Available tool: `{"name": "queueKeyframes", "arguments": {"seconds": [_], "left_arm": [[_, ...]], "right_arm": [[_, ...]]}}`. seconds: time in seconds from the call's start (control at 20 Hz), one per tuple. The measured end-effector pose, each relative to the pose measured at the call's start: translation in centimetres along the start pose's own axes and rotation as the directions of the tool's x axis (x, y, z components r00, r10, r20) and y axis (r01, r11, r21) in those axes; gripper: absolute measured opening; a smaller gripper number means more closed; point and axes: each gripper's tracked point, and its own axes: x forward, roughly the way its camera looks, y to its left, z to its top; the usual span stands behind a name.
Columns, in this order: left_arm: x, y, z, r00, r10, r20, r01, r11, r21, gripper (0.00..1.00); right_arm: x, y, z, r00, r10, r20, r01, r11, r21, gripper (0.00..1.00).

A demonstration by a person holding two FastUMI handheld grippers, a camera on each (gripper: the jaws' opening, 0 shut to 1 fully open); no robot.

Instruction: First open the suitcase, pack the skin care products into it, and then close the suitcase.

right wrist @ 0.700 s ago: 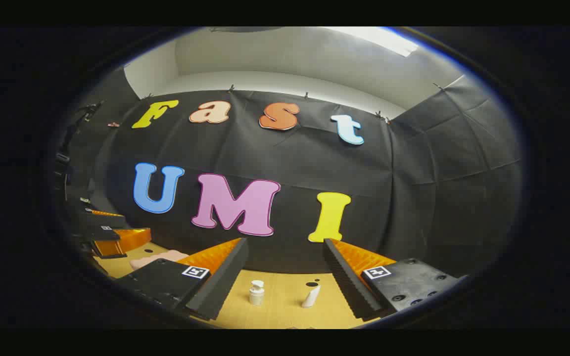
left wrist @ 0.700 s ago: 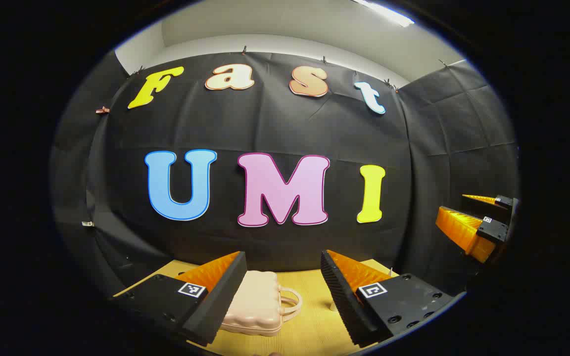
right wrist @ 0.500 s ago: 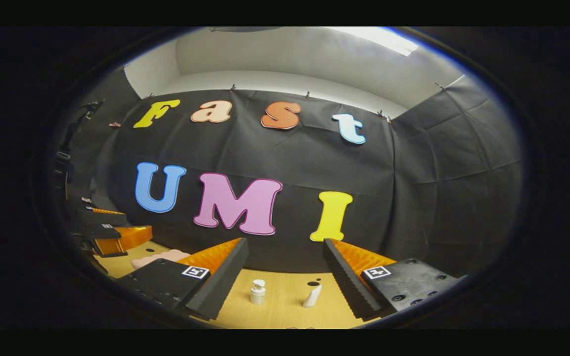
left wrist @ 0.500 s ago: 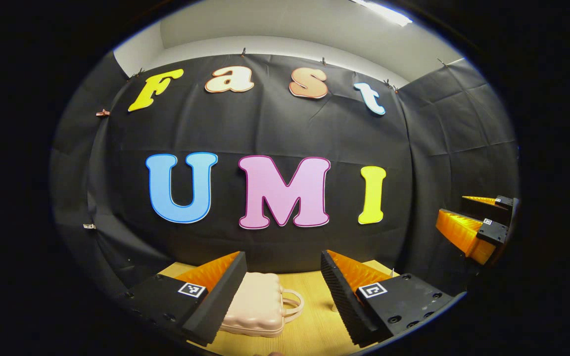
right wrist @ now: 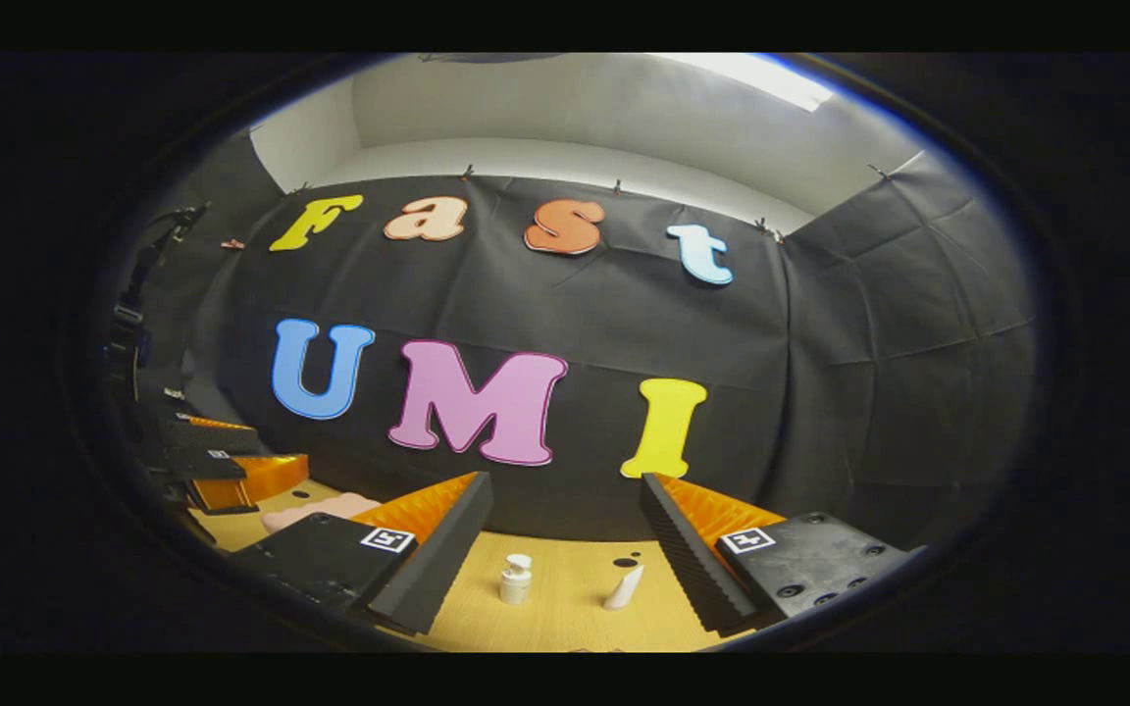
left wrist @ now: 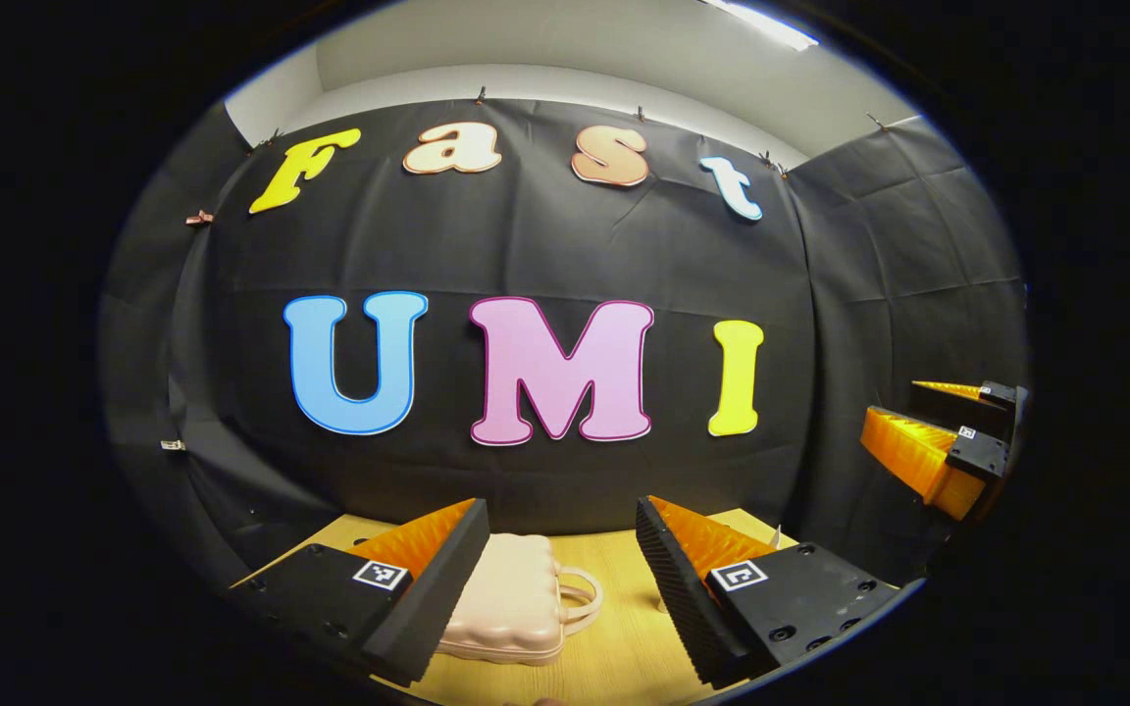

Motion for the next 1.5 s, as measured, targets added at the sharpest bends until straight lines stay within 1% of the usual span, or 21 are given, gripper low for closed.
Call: {"name": "queueKeyframes", "arguments": {"seconds": [0.2, 0.4, 0.55, 0.75, 0.8, 0.85, 1.05, 1.15, 1.25, 1.4, 1.5], "left_arm": [[0.7, -0.2, -0.7, 1.0, -0.011, -0.025, 0.01, 1.0, -0.011, 0.96], [2.6, -1.3, -2.6, 0.995, -0.063, -0.082, 0.059, 0.997, -0.044, 0.96], [5.0, -1.5, -4.6, 0.989, -0.068, -0.134, 0.059, 0.996, -0.066, 0.96], [9.2, -1.9, -7.9, 0.975, -0.063, -0.213, 0.041, 0.994, -0.106, 0.96], [10.1, -2.2, -8.6, 0.971, -0.063, -0.23, 0.039, 0.993, -0.108, 0.96], [11.2, -2.4, -9.4, 0.966, -0.063, -0.251, 0.037, 0.994, -0.107, 0.96], [15.2, -4.3, -13.7, 0.935, -0.081, -0.346, 0.049, 0.994, -0.102, 0.96], [17.1, -5.0, -15.8, 0.919, -0.086, -0.384, 0.048, 0.993, -0.109, 0.97], [18.7, -6.0, -18.5, 0.89, -0.096, -0.446, 0.054, 0.993, -0.105, 0.97], [20.6, -7.0, -22.1, 0.843, -0.112, -0.525, 0.071, 0.993, -0.098, 0.97], [21.7, -7.1, -24.2, 0.816, -0.104, -0.568, 0.06, 0.994, -0.095, 0.97]], "right_arm": [[0.5, 0.1, -0.2, 1.0, 0.001, -0.001, -0.001, 1.0, -0.003, 0.97], [1.1, 0.0, -0.5, 1.0, 0.005, -0.008, -0.005, 1.0, 0.0, 0.96], [1.6, -0.1, -1.2, 1.0, 0.023, -0.018, -0.023, 1.0, -0.016, 0.96], [2.4, -0.9, -3.4, 0.998, 0.043, -0.048, -0.044, 0.999, -0.027, 0.96], [2.7, -1.2, -4.0, 0.997, 0.047, -0.054, -0.049, 0.998, -0.031, 0.98], [3.1, -1.6, -4.6, 0.997, 0.05, -0.06, -0.052, 0.998, -0.037, 0.96], [5.4, -3.6, -7.0, 0.996, 0.057, -0.071, -0.061, 0.996, -0.059, 0.96], [6.9, -4.8, -8.0, 0.997, 0.057, -0.057, -0.064, 0.991, -0.121, 0.96], [7.9, -6.0, -9.2, 0.997, 0.062, -0.056, -0.069, 0.986, -0.15, 0.96], [9.0, -7.9, -11.7, 0.994, 0.043, -0.101, -0.055, 0.991, -0.121, 0.96], [9.2, -8.8, -13.7, 0.99, 0.028, -0.141, -0.044, 0.993, -0.111, 0.97]]}}
